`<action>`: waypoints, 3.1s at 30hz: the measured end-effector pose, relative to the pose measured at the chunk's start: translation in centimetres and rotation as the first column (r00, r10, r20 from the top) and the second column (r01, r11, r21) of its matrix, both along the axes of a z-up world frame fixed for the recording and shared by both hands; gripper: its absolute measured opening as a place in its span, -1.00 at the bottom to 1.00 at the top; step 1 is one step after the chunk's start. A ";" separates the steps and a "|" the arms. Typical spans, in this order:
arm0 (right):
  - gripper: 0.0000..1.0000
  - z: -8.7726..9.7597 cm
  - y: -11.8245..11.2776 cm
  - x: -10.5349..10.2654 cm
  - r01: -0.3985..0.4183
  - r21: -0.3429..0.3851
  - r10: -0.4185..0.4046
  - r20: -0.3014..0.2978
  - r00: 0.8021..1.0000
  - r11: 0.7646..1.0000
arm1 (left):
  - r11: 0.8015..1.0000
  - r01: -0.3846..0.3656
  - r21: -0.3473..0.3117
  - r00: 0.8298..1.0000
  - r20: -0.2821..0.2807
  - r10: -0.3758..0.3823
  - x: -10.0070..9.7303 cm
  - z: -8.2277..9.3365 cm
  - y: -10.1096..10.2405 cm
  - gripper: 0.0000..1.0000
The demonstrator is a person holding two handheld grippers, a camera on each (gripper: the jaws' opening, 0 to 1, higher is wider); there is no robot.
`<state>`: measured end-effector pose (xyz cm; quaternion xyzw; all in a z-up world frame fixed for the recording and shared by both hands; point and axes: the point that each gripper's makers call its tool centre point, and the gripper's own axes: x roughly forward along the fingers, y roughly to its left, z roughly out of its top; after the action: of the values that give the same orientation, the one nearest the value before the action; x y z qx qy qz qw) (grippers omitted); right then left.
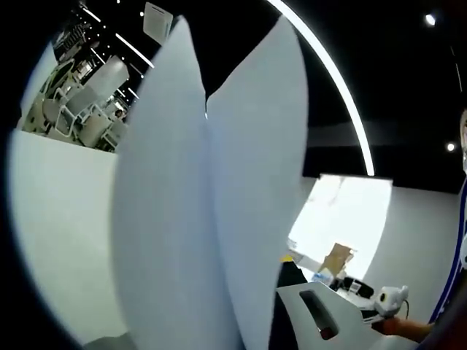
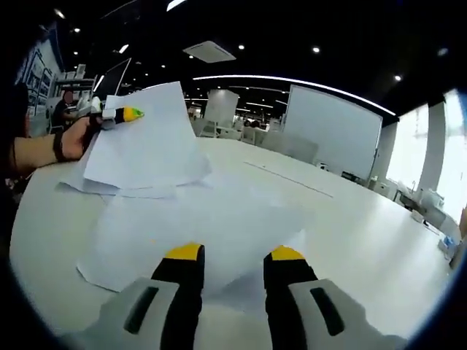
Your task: Organize the stack of printing papers by aligning and flattening the scattered papers on the table
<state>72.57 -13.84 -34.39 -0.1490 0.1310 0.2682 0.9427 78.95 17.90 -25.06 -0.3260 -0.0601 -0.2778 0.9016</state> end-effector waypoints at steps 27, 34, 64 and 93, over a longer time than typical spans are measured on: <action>-0.87 -0.5 0.3 -0.2 0.002 0.048 0.001 -0.066 0.998 0.999 | 1.000 0.000 0.001 1.000 -0.002 0.000 0.1 -0.1 0.1 -0.86; -1.00 -0.6 0.1 -0.2 0.014 0.036 -0.011 -0.069 0.998 0.999 | 1.000 0.000 0.003 1.000 -0.002 0.000 0.0 -0.1 0.0 -0.86; -1.00 -0.3 0.1 0.1 0.061 0.083 -0.054 -0.088 0.995 0.995 | 0.983 -0.011 0.183 0.999 0.040 0.004 -0.7 -0.4 -2.1 -0.86; -1.00 0.2 -0.7 0.3 0.084 0.105 -0.078 -0.063 0.995 0.991 | 0.989 0.009 0.146 1.000 0.003 -0.010 -0.2 -0.7 -2.1 -0.85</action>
<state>72.90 -14.57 -34.22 -0.0844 0.1500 0.2405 0.9553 78.75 15.83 -25.79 -0.2587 -0.0399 -0.2864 0.9217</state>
